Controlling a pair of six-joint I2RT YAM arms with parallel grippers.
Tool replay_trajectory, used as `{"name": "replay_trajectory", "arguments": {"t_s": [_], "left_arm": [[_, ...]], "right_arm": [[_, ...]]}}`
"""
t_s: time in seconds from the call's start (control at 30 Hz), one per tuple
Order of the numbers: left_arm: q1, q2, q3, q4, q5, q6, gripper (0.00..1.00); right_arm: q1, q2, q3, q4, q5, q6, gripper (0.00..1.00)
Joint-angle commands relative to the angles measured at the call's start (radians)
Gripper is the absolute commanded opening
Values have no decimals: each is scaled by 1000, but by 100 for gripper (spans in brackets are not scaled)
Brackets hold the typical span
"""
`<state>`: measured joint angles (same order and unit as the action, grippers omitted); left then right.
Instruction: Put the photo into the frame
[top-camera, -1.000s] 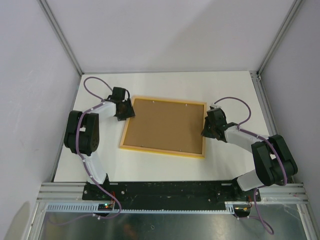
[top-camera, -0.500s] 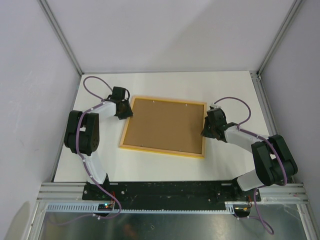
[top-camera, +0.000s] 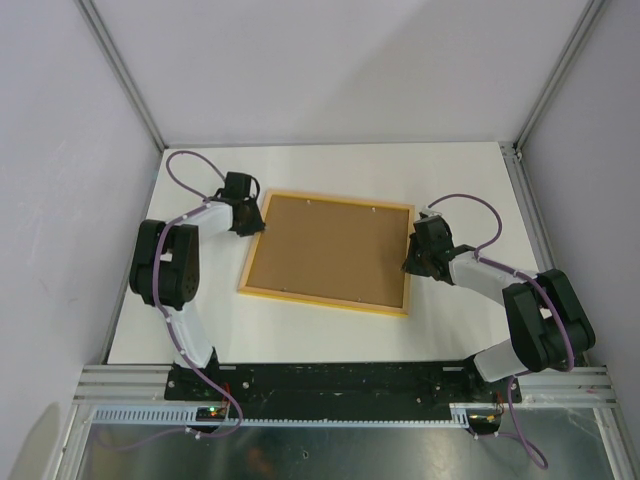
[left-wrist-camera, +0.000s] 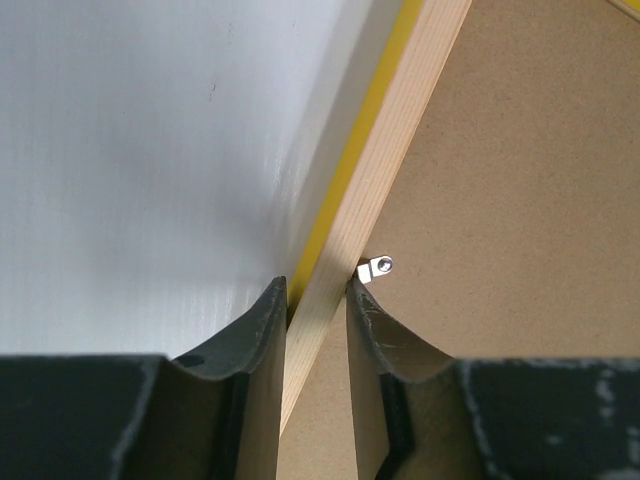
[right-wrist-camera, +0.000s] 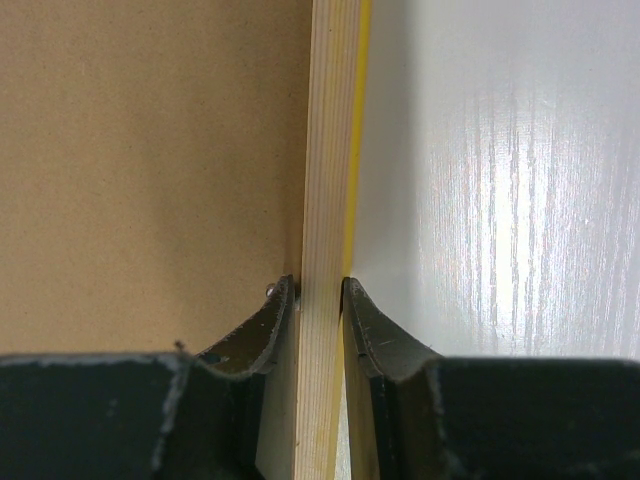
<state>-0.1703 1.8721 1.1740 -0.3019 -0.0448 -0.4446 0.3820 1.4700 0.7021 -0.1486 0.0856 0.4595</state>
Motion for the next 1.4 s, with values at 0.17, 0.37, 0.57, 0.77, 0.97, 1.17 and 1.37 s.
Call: {"name": "replay_trajectory", "arguments": {"t_s": [0.17,0.37,0.57,0.77,0.97,1.17,1.37], "left_arm": [[-7,39,-9,-23,-37,-26,10],[-8,0,-23,-17,2,-19,12],[-12,-51,-52,-13,30,-14,31],[-14,-99,-65,-13,36,-1,49],[-25,-173,-74,-15,31,34,63],[-82,-301,-101,-15,37,73,67],[-213,-415,-145,-15,29,86,68]], "right_arm": [[11,12,22,-29,-17,-27,4],[11,15,22,-20,-18,-27,4],[14,18,22,-6,-30,-28,4],[16,16,22,2,-34,-31,4],[14,11,22,-4,-29,-36,9],[0,0,31,-14,-22,-41,39],[-28,7,78,-29,-25,-48,48]]}}
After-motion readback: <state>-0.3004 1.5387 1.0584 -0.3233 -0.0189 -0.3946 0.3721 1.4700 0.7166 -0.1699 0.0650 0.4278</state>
